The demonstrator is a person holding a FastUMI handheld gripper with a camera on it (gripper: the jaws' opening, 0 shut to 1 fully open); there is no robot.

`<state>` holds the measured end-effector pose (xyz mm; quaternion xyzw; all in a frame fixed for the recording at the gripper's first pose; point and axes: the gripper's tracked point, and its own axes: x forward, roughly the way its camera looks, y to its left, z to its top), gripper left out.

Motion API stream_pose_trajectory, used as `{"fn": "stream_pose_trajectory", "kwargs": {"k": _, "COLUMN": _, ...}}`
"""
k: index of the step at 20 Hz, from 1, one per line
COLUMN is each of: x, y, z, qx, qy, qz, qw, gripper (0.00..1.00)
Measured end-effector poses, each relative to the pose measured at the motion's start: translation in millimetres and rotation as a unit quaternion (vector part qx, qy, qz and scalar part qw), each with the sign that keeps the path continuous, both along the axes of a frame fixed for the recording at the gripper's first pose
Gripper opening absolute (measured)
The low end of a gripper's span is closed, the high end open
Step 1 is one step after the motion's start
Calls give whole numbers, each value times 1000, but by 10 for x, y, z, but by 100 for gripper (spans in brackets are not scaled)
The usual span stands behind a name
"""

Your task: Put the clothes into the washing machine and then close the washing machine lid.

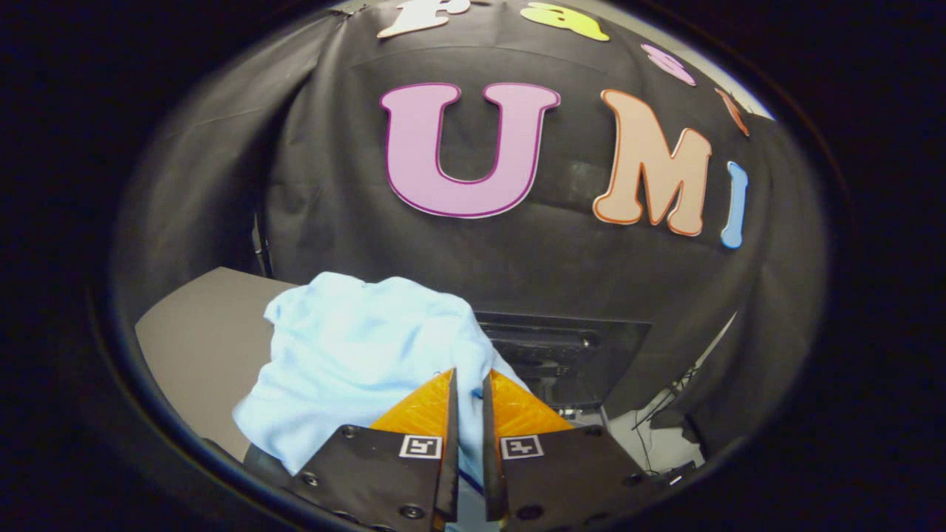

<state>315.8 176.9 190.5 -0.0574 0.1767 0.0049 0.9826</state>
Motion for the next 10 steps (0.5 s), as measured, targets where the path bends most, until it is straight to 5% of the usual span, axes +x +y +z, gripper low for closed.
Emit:
{"fn": "stream_pose_trajectory", "kwargs": {"k": 8, "x": 114, "y": -392, "z": -480, "qx": -21, "qy": 26, "qz": -49, "qw": 998, "gripper": 14}}
{"fn": "stream_pose_trajectory", "kwargs": {"k": 10, "x": 117, "y": -526, "z": -535, "qx": -17, "qy": 22, "qz": -72, "qw": 997, "gripper": 26}}
